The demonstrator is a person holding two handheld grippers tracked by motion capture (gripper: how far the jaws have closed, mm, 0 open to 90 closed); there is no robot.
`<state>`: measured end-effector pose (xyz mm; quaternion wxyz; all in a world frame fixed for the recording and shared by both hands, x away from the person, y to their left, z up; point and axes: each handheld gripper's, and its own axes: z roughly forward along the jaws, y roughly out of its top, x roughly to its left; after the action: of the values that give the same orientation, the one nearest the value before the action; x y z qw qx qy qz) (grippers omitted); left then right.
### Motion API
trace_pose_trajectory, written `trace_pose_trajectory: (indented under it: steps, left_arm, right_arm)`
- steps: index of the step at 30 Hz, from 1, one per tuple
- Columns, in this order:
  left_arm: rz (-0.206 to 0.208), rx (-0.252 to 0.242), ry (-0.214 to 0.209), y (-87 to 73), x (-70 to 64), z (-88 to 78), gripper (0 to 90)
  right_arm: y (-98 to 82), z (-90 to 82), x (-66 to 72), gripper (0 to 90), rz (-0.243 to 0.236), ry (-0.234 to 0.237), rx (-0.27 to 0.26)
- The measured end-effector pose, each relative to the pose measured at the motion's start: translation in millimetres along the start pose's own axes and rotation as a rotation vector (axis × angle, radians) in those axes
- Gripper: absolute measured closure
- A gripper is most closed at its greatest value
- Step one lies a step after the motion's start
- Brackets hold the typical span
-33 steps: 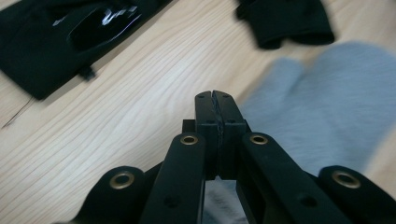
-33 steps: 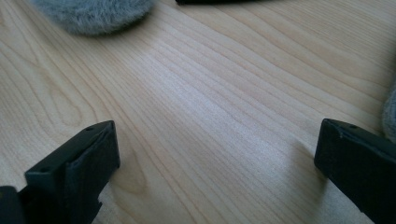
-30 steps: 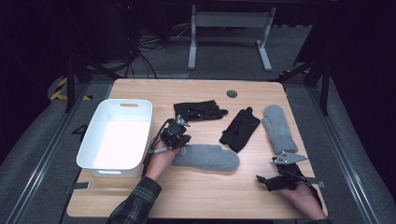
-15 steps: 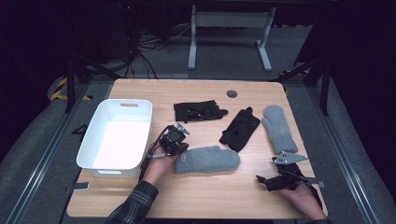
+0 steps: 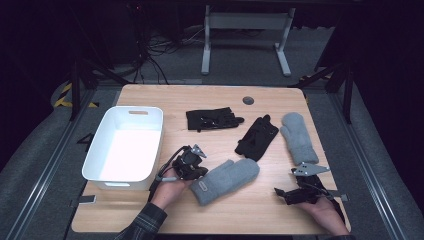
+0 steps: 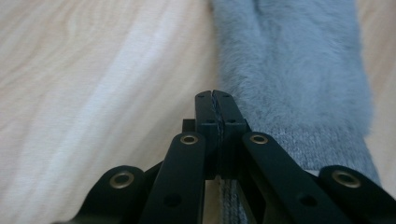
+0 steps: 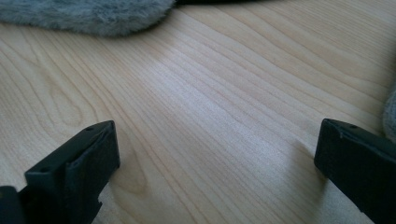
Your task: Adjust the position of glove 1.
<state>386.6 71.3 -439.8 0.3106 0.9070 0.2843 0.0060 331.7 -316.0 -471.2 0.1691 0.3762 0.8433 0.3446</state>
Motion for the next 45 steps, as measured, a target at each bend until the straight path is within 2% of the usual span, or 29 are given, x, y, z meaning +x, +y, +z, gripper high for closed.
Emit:
trace_pose_trajectory:
  steps: [8,15,16,17,18,20,21,27,29,36,45]
  left_arm:
    - [0.039,0.015,-0.061,-8.1,-20.7,1.4,90.0]
    - [0.08,0.021,-0.117,-6.1,-38.4,7.1,90.0]
    - [0.089,0.02,-0.118,-5.5,-40.5,8.6,90.0]
    - [0.093,0.022,-0.118,-5.0,-42.2,9.7,90.0]
    - [0.101,0.025,-0.118,-4.6,-43.1,10.6,90.0]
    - [0.101,0.028,-0.124,-4.5,-44.1,11.3,90.0]
    - [0.1,0.028,-0.124,-4.8,-44.3,11.5,90.0]
    - [0.101,0.026,-0.127,-5.5,-43.7,11.5,90.0]
    - [0.102,0.025,-0.128,-5.6,-43.8,11.7,90.0]
    - [0.103,0.032,-0.134,-6.0,-45.3,12.7,90.0]
    - [0.134,0.028,-0.17,-1.2,-52.9,18.7,90.0]
  right_arm:
    - [0.0,0.0,0.0,0.5,0.0,0.0,0.0]
    - [0.1,0.0,0.7,1.8,0.0,0.0,-0.003]
    - [0.3,-0.1,1.3,4.9,-0.003,0.003,-0.008]
    - [1.4,-0.9,2.3,11.8,-0.007,0.011,-0.009]
    - [3.7,-2.3,3.2,23.3,-0.016,0.026,-0.01]
    - [10.6,-3.6,5.0,33.8,-0.015,0.078,0.0]
    - [14.0,-2.9,6.6,38.6,-0.013,0.084,-0.004]
    - [41.5,8.6,20.3,82.2,-0.053,0.134,-0.008]
    - [48.6,14.0,25.2,89.6,-0.073,0.143,0.001]
    - [64.0,34.9,32.0,90.0,-0.077,0.186,0.046]
    - [84.1,53.5,29.6,90.0,-0.082,0.192,0.034]
